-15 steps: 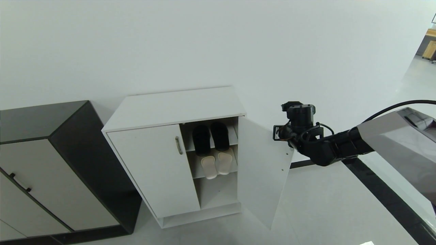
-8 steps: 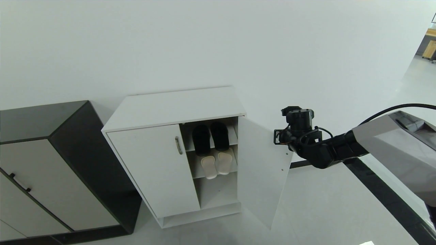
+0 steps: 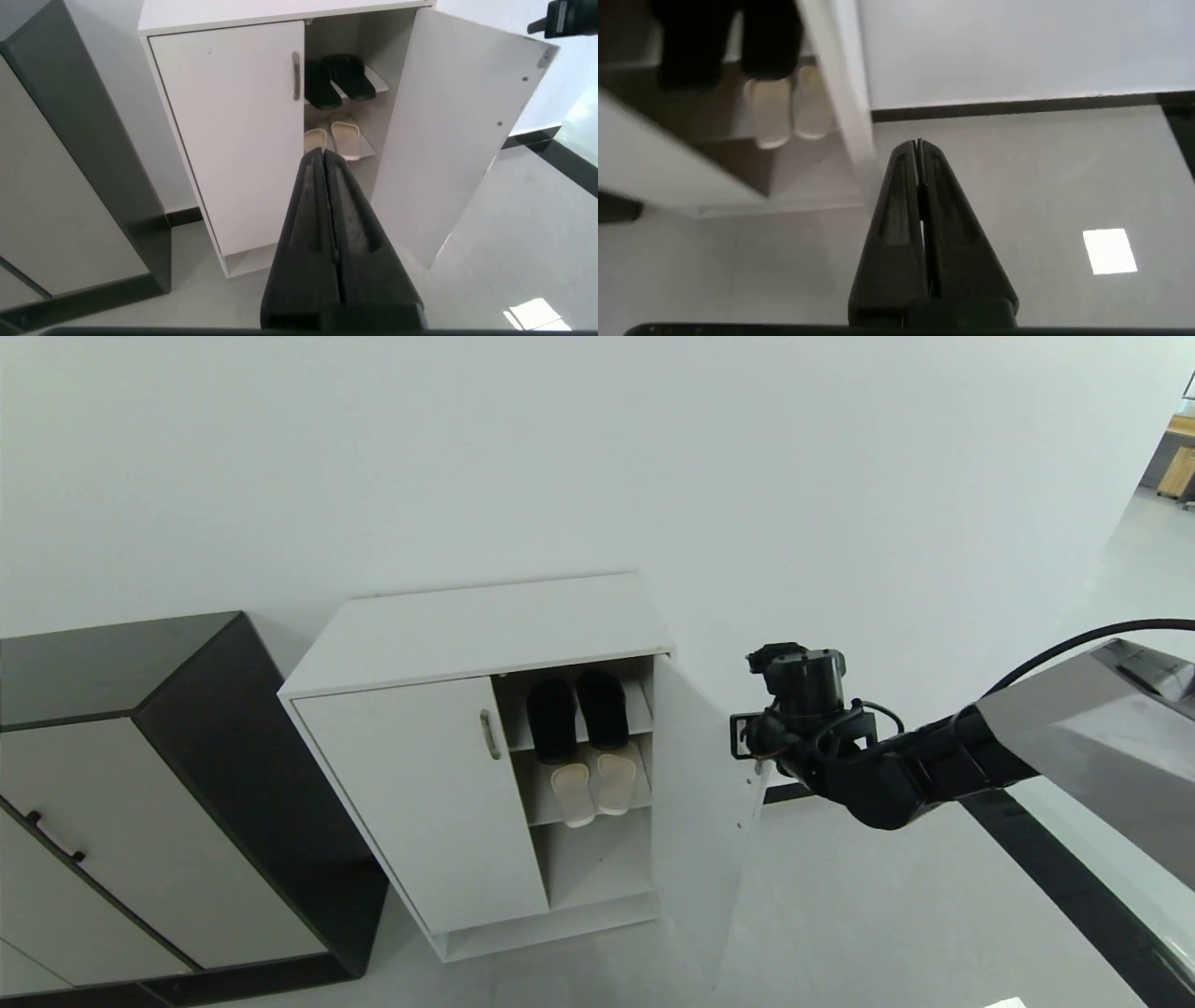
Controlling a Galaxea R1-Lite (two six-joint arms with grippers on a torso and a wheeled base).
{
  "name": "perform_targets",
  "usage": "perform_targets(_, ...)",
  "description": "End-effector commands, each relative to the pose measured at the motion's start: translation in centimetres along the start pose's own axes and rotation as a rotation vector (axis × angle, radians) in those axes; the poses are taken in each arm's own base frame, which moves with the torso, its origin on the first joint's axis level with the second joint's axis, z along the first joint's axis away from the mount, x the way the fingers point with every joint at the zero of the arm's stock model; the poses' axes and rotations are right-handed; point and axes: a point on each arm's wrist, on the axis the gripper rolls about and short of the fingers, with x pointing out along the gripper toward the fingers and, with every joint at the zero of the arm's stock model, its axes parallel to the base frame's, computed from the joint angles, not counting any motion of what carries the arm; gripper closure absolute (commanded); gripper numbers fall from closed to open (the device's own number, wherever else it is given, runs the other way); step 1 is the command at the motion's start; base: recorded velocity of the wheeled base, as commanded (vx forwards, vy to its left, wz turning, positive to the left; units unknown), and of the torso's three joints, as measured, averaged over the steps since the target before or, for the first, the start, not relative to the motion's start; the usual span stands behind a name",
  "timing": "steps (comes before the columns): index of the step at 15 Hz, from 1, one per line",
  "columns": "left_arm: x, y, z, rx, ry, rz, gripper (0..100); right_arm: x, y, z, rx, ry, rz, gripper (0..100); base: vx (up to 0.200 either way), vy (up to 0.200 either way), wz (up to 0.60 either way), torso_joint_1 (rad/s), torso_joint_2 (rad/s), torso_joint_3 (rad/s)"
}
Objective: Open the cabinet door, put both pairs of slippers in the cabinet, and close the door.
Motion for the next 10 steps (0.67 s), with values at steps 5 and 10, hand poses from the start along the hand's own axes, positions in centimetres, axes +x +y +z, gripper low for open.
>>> perform_targets(5,0.0,0.0,0.0,0.000,0.001,0.000,100,-6.9,4.2,0.5,-0.046,-0.009,0.159,100,0.000,0.000,0.00,0.000,0.00,0.000)
perform_targets(10,0.0,0.0,0.0,0.000,0.001,0.000,100,-5.9,4.6,-1.2,-0.070,0.028,0.168,100,0.000,0.000,0.00,0.000,0.00,0.000)
